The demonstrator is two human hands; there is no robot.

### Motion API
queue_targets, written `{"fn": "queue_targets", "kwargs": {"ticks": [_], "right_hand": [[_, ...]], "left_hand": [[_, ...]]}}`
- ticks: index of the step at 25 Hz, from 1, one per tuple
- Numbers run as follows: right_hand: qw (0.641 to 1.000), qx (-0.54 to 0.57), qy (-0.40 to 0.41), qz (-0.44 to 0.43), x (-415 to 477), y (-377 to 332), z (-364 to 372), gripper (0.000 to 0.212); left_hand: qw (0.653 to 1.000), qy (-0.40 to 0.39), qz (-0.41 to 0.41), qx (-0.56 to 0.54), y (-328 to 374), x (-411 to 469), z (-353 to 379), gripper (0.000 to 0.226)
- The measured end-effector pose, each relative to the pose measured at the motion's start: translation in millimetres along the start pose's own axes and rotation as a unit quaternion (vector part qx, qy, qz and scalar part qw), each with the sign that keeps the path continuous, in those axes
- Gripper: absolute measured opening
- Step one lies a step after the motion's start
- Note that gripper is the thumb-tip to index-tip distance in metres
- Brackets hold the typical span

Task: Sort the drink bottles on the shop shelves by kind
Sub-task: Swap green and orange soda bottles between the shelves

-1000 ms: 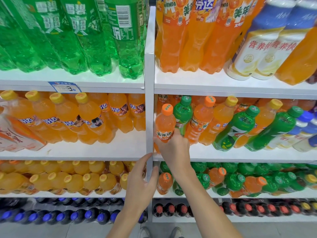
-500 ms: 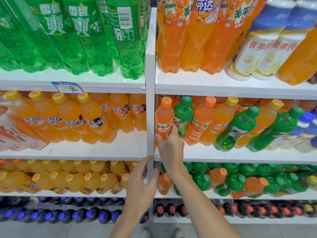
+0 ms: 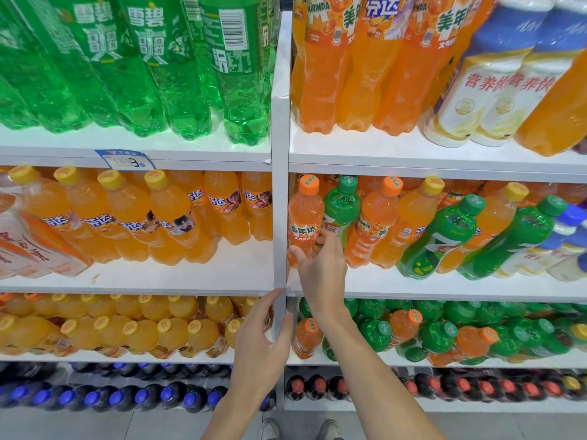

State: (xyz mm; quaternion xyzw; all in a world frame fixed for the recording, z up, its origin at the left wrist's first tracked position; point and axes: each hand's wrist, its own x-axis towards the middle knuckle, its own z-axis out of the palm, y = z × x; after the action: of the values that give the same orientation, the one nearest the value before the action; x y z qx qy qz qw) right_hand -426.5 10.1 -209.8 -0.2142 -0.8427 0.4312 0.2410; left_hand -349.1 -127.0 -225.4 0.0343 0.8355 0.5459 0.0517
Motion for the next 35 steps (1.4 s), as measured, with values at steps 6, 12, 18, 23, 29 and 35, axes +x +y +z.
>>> {"fn": "queue_targets", "kwargs": {"ticks": [6,12,18,23,29,35], "right_hand": [[1.000,-0.001,-0.025,0.002,4,-6,-16,0.054],[1.000,-0.009,0.008,-0.016,15,-17,-59,0.046],[0.997,-0.036,0.044,-0.056,28,-37,-78,0.055],[0.988,-0.148,-0.004,-0.038,36,-47,-70,0.072],[0.980,-0.194,-0.020,-0.041,47,-47,-68,0.074],[0.983,-0.168,-0.034,-0.063,49,-41,-79,0.059]], "left_hand": [[1.000,-0.002,0.003,0.004,1,-1,3,0.045],[1.000,-0.010,0.004,0.018,6,0,1,0.045],[0.999,-0.012,0.024,0.043,10,0,-2,0.044],[0.995,-0.027,0.046,0.079,12,5,-7,0.045],[0.995,-0.035,0.048,0.081,18,9,-7,0.045],[0.994,-0.039,0.060,0.079,19,12,-1,0.046]]}}
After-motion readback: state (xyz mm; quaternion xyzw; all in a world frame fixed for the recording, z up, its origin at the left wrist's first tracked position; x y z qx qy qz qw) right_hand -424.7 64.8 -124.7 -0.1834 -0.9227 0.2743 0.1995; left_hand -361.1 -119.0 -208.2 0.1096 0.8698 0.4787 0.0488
